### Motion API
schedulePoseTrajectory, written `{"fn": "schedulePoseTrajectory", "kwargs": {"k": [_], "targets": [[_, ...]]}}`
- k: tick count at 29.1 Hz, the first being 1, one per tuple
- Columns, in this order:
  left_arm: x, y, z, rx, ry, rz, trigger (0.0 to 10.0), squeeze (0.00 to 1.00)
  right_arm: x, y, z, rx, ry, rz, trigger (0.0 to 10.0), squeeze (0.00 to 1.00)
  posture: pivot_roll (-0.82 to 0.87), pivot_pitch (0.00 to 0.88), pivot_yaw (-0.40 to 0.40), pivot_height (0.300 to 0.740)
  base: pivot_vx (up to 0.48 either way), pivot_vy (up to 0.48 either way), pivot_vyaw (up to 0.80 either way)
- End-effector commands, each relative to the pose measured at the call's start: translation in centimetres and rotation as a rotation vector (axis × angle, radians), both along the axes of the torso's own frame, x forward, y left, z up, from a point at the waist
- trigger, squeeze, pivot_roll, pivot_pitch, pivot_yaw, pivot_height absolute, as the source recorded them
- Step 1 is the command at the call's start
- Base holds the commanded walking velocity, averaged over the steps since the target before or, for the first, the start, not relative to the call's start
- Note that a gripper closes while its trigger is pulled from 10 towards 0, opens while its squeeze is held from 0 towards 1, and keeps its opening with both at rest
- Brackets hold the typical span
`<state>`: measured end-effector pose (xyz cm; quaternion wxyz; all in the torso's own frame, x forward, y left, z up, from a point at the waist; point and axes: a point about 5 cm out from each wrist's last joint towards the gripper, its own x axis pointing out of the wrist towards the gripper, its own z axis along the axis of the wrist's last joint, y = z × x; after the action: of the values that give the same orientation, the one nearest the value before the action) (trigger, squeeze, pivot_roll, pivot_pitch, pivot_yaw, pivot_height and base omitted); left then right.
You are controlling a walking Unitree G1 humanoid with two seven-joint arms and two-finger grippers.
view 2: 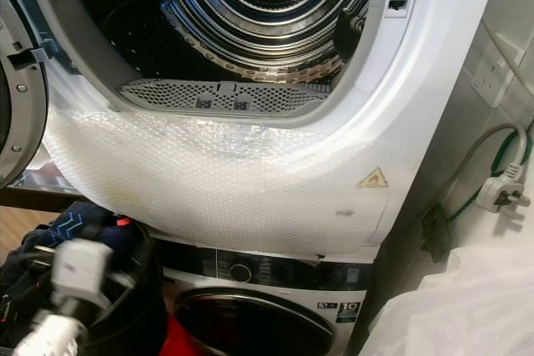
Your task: Clothes washing
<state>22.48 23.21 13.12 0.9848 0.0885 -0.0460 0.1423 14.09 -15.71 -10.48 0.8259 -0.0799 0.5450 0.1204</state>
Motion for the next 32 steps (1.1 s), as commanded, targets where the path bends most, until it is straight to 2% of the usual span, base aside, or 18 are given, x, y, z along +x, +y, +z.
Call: {"fn": "schedulePoseTrajectory", "kwargs": {"k": [1, 3, 6, 7, 9, 11, 12, 16, 18, 19, 20, 21, 25, 32], "targets": [[-0.4, 1.2, -0.4, -0.035, 0.030, 0.075, 10.0, 0.00, 0.4, 0.4, 0.1, 0.004, -0.007, 0.005, 10.0, 0.00, 0.20, 0.000, 0.059, 0.740, 0.000, 0.000, 0.00], [-0.4, 2.9, -0.6, -0.098, 0.048, 0.155, 10.0, 0.00, 0.6, 0.6, 0.2, 0.005, -0.011, 0.008, 10.0, 0.00, 0.20, 0.000, 0.059, 0.740, 0.000, 0.000, 0.00], [-0.6, 4.6, -0.9, -0.134, 0.080, 0.253, 10.0, 0.00, 0.7, 0.7, 0.2, 0.006, -0.013, 0.012, 10.0, 0.00, 0.21, 0.000, 0.056, 0.740, 0.000, 0.000, 0.00], [-0.6, 5.1, -1.2, -0.178, 0.102, 0.282, 10.0, 1.00, 0.7, 0.7, 0.2, 0.006, -0.013, 0.012, 10.0, 0.00, 0.21, 0.000, 0.056, 0.740, 0.000, 0.000, 0.00], [-0.2, 5.6, -1.9, -0.212, 0.151, 0.260, 10.0, 1.00, 0.8, 0.8, 0.2, 0.006, -0.013, 0.015, 10.0, 0.00, 0.21, 0.000, 0.055, 0.740, 0.000, 0.000, 0.00], [0.0, 5.9, -1.9, -0.219, 0.149, 0.262, 10.0, 1.00, 0.8, 0.9, 0.2, 0.005, -0.013, 0.016, 10.0, 0.00, 0.21, 0.000, 0.054, 0.740, 0.000, 0.000, 0.00], [0.2, 6.0, -2.1, -0.259, 0.152, 0.286, 10.0, 1.00, 0.8, 0.9, 0.2, 0.005, -0.012, 0.017, 10.0, 0.00, 0.21, 0.000, 0.053, 0.740, 0.000, 0.000, 0.00], [0.5, 5.9, -2.5, -0.289, 0.188, 0.317, 10.0, 1.00, 0.8, 1.0, 0.2, 0.003, -0.011, 0.024, 10.0, 0.00, 0.21, 0.000, 0.055, 0.740, 0.000, 0.000, 0.00], [0.7, 5.3, -3.3, -0.321, 0.254, 0.297, 10.0, 1.00, 0.8, 1.1, 0.2, 0.003, -0.013, 0.027, 10.0, 0.00, 0.20, 0.000, 0.058, 0.740, 0.000, 0.000, 0.00], [0.8, 5.1, -3.5, -0.333, 0.270, 0.293, 10.0, 0.95, 0.8, 1.1, 0.2, 0.003, -0.013, 0.028, 10.0, 0.00, 0.20, 0.000, 0.058, 0.740, 0.000, 0.000, 0.00], [0.9, 5.1, -3.6, -0.336, 0.281, 0.296, 10.0, 0.21, 0.8, 1.1, 0.2, 0.003, -0.014, 0.029, 10.0, 0.00, 0.20, 0.000, 0.059, 0.740, 0.000, 0.000, 0.00], [1.1, 5.0, -3.7, -0.331, 0.307, 0.283, 10.0, 0.00, 0.7, 1.2, 0.2, 0.003, -0.013, 0.029, 10.0, 0.00, 0.20, 0.000, 0.060, 0.740, 0.000, 0.000, 0.00], [1.3, 4.8, -3.7, -0.327, 0.329, 0.264, 10.0, 0.00, 0.5, 1.3, 0.1, 0.002, -0.009, 0.029, 10.0, 0.00, 0.20, 0.000, 0.062, 0.740, 0.000, 0.000, 0.00], [1.1, 4.9, -3.7, -0.325, 0.354, 0.293, 10.0, 0.00, -0.1, 1.2, -0.1, 0.002, 0.004, 0.026, 10.0, 0.00, 0.20, 0.000, 0.065, 0.740, 0.000, 0.000, 0.00]]}}
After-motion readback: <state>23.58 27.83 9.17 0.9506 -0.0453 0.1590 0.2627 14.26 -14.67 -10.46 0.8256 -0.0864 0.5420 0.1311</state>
